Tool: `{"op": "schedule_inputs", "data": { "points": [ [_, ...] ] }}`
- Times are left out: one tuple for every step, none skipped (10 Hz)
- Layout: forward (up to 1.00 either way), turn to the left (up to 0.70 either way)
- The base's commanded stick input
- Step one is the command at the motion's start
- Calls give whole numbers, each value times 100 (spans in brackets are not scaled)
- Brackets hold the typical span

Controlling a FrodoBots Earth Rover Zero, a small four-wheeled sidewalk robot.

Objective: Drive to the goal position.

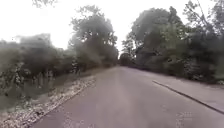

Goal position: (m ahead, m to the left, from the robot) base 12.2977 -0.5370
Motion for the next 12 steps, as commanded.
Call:
{"op": "schedule_inputs", "data": {
  "points": [
    [85, -10],
    [85, 0],
    [85, 0],
    [85, 0],
    [85, 0],
    [85, 0],
    [85, 0],
    [85, 0],
    [85, 0],
    [85, 0],
    [85, 0],
    [85, 0]
  ]
}}
